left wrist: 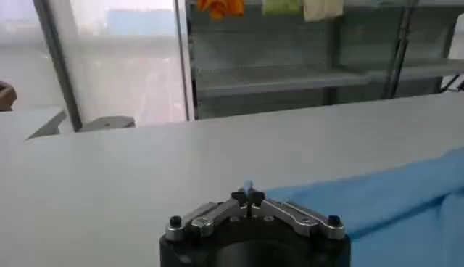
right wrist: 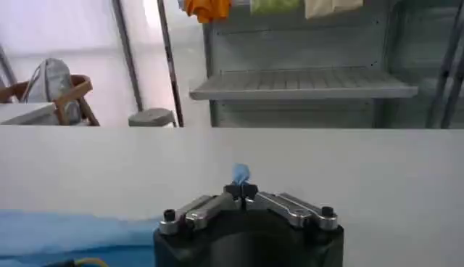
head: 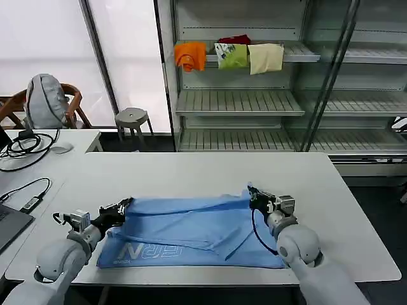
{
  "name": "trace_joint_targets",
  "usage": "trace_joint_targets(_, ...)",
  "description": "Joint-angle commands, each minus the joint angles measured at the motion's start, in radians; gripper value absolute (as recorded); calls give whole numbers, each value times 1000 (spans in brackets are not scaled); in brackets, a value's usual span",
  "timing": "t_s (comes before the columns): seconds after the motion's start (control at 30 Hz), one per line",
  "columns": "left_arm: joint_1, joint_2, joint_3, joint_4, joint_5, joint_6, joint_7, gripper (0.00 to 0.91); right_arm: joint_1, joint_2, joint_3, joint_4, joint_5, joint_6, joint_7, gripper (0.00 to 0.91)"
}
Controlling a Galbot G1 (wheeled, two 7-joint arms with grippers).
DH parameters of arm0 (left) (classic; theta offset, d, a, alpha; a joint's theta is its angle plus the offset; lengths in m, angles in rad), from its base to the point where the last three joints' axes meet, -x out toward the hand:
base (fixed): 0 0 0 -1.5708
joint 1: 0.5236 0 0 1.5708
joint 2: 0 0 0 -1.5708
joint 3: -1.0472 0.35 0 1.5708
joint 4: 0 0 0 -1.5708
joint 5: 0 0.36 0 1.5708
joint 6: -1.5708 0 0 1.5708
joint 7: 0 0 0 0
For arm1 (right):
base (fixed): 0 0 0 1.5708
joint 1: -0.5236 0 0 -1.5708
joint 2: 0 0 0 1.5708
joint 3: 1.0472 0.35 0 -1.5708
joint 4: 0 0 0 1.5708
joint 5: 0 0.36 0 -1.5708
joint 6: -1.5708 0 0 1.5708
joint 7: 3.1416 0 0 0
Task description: Fold and organize the clothes.
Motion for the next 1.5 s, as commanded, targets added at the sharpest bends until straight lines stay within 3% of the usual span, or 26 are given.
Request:
trace_joint_targets(0.03,106,0,-37,-104,7,0,-14,10,-104,-24,31,96,-21,11,1,0)
trace_joint_targets(1.17,209,56,-95,-160,20,54,-11,20,-130,-37,29,88,-6,7,11,0)
trace_joint_targets(1.2,209,55,-94,-160,22,56,-11,655,-130,-35,28,88,-6,8,10,0)
trace_joint_targets(1.23,210,55,-94,-161,28,58,-12,907,-130,-35,27,88,-7,9,8,0)
trace_joint_targets(1.27,212,54,-93,-168,52,84,-12,907,-133,-34,26,89,-11,9,0,907)
trace_joint_targets(1.5,238,42,-118,-224,107,106,-22,907,-151,-43,42,104,-32,-7,-3,907)
